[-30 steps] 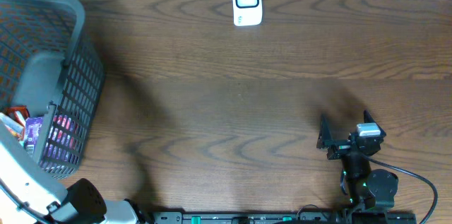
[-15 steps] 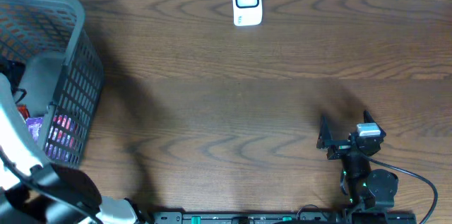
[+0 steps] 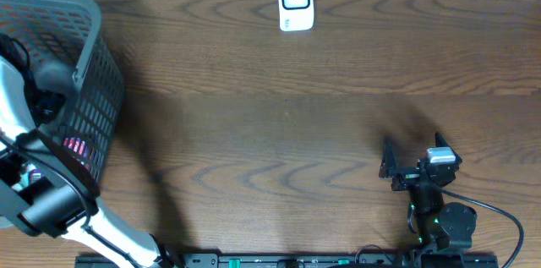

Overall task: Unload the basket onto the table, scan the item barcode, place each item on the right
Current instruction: 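Reach the left gripper into the basket and grasp the purple package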

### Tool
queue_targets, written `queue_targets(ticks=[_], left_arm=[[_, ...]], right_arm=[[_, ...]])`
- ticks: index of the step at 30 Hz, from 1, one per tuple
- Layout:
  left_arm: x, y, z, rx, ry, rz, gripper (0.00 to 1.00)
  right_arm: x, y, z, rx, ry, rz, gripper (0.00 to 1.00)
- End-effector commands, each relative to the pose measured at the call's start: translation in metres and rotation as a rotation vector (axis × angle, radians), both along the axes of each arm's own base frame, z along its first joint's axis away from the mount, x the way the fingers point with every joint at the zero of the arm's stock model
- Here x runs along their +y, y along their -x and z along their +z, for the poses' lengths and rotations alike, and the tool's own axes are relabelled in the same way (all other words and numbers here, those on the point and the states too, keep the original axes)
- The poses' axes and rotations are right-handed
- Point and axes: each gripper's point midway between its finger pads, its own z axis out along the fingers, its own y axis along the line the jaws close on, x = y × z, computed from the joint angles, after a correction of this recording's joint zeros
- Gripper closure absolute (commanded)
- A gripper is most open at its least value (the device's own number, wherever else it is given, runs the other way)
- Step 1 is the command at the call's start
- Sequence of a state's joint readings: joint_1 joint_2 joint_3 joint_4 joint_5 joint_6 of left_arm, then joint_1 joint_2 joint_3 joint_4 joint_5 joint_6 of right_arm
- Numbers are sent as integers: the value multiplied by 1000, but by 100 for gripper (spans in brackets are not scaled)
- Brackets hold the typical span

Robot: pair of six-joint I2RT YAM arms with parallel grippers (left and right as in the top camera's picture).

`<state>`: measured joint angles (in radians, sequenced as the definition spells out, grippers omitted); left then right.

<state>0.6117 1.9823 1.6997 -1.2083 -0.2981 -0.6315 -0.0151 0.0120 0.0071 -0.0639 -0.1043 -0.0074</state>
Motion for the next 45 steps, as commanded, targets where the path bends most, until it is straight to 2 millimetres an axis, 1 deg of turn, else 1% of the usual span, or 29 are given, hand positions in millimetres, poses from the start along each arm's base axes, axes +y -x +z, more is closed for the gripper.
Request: queue_targets(ticks=[1,6,10,11,14,17,18,19,20,23,26,28,30,33,36,38,40,43,45], left_arm=[[-5,10,-27,72,49,20,2],[-11,19,-57,120,82,20,2],[-18,29,-70,150,102,20,1],[-19,31,-71,155,106,20,5],[-22,35,-72,171,117,19,41],[-24,37,-71,188,133,-10,68],[-24,37,-70,192,137,-24,74],[-24,37,-68,193,139,-31,87],[-24,37,-65,191,138,-30,92],[-20,31,-46,167,121,-30,92],[-11,17,-10,102,83,-29,92],[-10,-1,19,0,74,-29,92],[-13,-20,50,-134,80,-34,93],[-27,-52,110,-406,101,-46,93],[-47,-71,177,-679,108,-71,93],[-63,-76,221,-848,103,-121,93],[-79,-74,267,-998,73,-196,93],[-107,-58,330,-1176,-3,-344,93],[-129,-42,364,-1248,-71,-472,93]], right_arm=[[3,1,0,1,-14,15,1],[3,1,0,1,-14,15,1],[3,1,0,1,-14,15,1],[3,1,0,1,-14,15,1],[3,1,0,1,-14,15,1],[3,1,0,1,-14,15,1],[3,1,0,1,-14,15,1],[3,1,0,1,-14,15,1],[3,1,0,1,-14,15,1],[3,1,0,1,-14,15,1],[3,1,0,1,-14,15,1],[3,1,0,1,-14,15,1],[3,1,0,1,-14,15,1],[3,1,0,1,-14,15,1],[3,1,0,1,-14,15,1],[3,1,0,1,-14,15,1],[3,1,0,1,-14,15,1],[3,1,0,1,-14,15,1],[3,1,0,1,-14,15,1]])
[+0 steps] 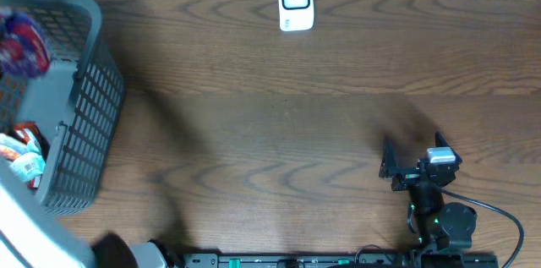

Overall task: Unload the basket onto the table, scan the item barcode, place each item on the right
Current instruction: 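Reach the left gripper into the basket and grasp the purple package, then carry the purple package to the table centre and release it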

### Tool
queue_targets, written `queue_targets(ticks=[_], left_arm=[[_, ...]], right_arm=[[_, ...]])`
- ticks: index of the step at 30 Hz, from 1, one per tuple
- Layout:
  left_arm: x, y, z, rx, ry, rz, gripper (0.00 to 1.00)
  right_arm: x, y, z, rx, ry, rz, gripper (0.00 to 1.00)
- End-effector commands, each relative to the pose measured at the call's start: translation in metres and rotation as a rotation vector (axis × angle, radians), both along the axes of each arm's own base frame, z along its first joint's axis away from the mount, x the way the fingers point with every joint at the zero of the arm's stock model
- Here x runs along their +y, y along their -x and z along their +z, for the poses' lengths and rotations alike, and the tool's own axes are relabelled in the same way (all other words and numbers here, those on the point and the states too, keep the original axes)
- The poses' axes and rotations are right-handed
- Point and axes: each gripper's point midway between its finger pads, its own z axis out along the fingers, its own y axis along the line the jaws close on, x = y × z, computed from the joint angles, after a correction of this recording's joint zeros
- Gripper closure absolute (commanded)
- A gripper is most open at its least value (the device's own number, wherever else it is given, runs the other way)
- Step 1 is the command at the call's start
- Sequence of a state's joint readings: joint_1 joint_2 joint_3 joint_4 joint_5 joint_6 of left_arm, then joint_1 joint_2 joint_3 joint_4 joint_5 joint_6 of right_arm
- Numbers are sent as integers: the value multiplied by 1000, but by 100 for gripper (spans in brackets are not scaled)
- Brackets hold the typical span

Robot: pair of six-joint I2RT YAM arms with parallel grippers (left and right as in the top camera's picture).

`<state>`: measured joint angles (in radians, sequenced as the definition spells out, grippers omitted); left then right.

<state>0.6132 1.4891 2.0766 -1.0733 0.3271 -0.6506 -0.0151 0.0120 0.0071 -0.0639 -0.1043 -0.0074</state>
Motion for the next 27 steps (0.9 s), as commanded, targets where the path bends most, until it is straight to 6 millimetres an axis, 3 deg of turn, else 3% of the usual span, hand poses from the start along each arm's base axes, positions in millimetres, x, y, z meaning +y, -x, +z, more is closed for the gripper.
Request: queue_targets(ticks=[1,4,7,13,17,27], left_arm=[[-51,22,51,-143,-117,-187,93],[-91,40,70,-183,-222,-301,93],[-141,41,72,-208,-248,-471,93],[-254,29,45,-199,-410,-972,92],[-306,18,-1,-71,-437,-1136,93],[-383,-14,-164,444,-537,-1280,93]], right_arm=[[3,1,0,1,-14,15,1],[3,1,0,1,-14,15,1],[3,1,0,1,-14,15,1],[3,1,0,1,-14,15,1],[3,1,0,1,-14,15,1],[3,1,0,1,-14,15,1]])
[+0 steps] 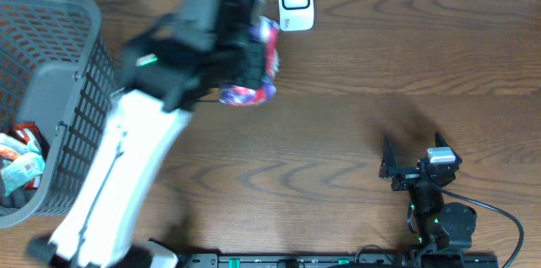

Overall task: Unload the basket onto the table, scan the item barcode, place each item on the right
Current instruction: 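Carry the purple package to the table centre and release it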

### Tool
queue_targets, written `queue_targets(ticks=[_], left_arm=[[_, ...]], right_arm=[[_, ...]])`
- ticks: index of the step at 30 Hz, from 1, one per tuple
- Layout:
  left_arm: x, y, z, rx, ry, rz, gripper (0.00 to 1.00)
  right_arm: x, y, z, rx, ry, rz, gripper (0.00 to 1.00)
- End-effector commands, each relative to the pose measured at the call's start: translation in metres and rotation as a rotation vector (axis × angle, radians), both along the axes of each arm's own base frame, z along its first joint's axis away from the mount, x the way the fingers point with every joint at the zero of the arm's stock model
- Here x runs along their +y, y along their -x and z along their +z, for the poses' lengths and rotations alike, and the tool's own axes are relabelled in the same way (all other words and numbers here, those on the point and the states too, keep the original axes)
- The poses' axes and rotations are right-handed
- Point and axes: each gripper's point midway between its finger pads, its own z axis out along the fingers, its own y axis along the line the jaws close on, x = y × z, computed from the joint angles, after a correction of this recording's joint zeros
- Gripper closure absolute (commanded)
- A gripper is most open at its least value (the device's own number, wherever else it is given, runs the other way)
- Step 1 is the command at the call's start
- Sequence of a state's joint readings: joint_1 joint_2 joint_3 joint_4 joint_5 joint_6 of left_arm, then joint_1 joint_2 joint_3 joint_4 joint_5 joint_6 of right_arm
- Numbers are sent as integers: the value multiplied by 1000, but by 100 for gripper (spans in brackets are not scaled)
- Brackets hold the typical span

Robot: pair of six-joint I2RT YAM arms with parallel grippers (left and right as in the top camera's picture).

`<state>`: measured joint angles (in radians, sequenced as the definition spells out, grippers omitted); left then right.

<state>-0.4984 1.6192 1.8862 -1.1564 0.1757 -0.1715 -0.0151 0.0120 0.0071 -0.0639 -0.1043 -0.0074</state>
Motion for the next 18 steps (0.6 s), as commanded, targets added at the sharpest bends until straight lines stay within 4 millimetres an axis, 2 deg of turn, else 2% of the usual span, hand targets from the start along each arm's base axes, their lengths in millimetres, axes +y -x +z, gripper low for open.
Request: queue_targets(ticks=[1,4,8,13,14,16,18], left_arm=[[-5,-16,-43,41,-145,40,92],[-12,-32,-81,95,-216,105,92],[-21,-44,-126,187,-238,172,92],[-39,-48,-170,282,-218,202,91],[-45,-47,-174,301,-202,188,86],[-54,-44,-177,324,-166,167,83],[-58,-46,-174,317,-148,160,60]], right_arm=[[3,1,0,1,-14,15,1],[3,1,0,1,-14,15,1],[3,1,0,1,-14,15,1],[3,1,0,1,-14,15,1],[3,1,0,1,-14,15,1],[3,1,0,1,-14,15,1],[3,1,0,1,-14,15,1]])
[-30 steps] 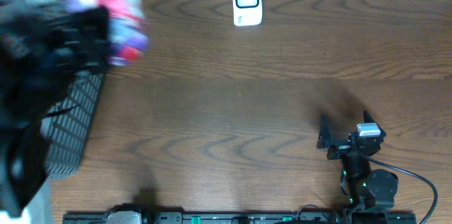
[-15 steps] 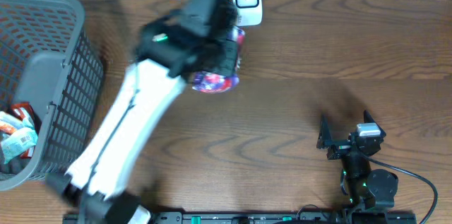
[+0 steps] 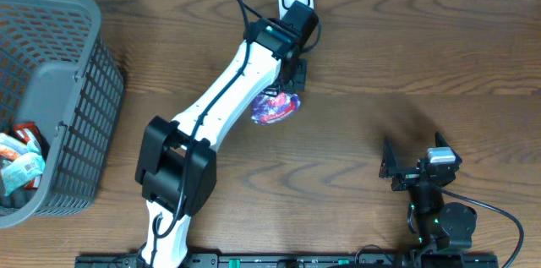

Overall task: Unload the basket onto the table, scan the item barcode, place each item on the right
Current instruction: 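Carry the purple package to the table centre and release it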

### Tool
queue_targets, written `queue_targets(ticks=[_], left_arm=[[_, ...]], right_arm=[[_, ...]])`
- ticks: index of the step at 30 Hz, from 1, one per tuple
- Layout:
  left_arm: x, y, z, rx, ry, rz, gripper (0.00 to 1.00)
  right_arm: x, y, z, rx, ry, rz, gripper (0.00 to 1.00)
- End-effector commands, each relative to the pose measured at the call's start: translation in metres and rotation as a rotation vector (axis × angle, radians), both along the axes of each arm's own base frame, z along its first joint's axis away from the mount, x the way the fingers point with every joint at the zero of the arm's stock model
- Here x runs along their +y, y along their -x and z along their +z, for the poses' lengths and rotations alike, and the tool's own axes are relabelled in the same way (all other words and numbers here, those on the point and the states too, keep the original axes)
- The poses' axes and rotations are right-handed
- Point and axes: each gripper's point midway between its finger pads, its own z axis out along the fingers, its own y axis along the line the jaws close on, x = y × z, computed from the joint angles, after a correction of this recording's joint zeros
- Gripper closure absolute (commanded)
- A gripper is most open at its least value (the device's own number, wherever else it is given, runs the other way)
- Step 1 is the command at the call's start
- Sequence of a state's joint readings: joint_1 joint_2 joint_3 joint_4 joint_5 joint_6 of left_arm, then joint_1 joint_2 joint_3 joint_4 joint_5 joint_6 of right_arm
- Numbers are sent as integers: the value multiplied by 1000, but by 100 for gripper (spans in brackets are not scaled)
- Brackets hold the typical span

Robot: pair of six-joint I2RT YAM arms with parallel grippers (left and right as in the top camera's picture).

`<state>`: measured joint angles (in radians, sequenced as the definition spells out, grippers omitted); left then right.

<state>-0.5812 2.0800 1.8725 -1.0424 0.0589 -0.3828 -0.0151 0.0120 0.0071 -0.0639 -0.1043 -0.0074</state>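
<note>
A crumpled red, blue and white snack bag (image 3: pixel 272 107) hangs over the middle of the table. My left gripper (image 3: pixel 286 89) is shut on its top edge. The left arm reaches diagonally from the near left edge up to the far centre. The white barcode scanner stands at the far edge. The left wrist covers its lower part, and the bag is just in front of it. No barcode can be made out on the bag. My right gripper (image 3: pixel 387 165) rests near the front right, open and empty.
A grey mesh basket (image 3: pixel 84 107) fills the left side, with several packaged items (image 3: pixel 19 160) in its bottom. The right arm's base and cable (image 3: pixel 444 221) sit at the front right edge.
The left gripper with the bag has moved right and nearer, from left of the scanner to just in front of it. The arm now stretches further out. The right arm is unchanged.
The left arm was first down inside the basket. Then a red and blue bag showed above the basket's far corner. Then the gripper held it over the table left of the scanner, and now it hangs in front of the scanner.
</note>
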Motion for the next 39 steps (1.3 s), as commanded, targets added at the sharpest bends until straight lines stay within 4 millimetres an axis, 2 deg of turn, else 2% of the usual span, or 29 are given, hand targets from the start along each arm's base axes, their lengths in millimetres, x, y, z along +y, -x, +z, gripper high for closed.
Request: queue_targets(ticks=[1,4,5,7,10,11,13,15,17,20,22,26,28,30,34,39], left_arm=[[-11,3,14,-5,63,3,45],[-12,0,35,-45,76,-38,9],[-11,-1,45,-63,84,-46,2],[-8,-3,73,-121,110,-63,1],[5,-9,131,-247,170,-54,1],[17,-11,163,-323,209,-31,1],[36,-12,201,-420,248,6,1],[66,-10,236,-515,263,64,1],[108,-6,268,-610,243,154,1],[188,6,301,-729,143,347,1],[246,22,313,-772,43,500,1],[354,65,316,-769,-185,830,1],[394,86,308,-724,-262,952,1],[425,103,294,-666,-290,1086,1],[464,127,253,-533,-281,1356,1],[492,138,183,-304,-301,1525,1]], right_arm=[[3,1,0,1,-14,15,1],[3,1,0,1,-14,15,1],[3,1,0,1,-14,15,1],[3,1,0,1,-14,15,1],[3,1,0,1,-14,15,1],[3,1,0,1,-14,15,1],[3,1,0,1,-14,15,1],[3,1,0,1,-14,15,1],[3,1,0,1,-14,15,1],[3,1,0,1,-14,15,1],[3,1,0,1,-14,15,1],[3,1,0,1,-14,15,1],[3,1,0,1,-14,15,1],[3,1,0,1,-14,15,1],[3,1,0,1,-14,15,1],[3,1,0,1,-14,15,1]])
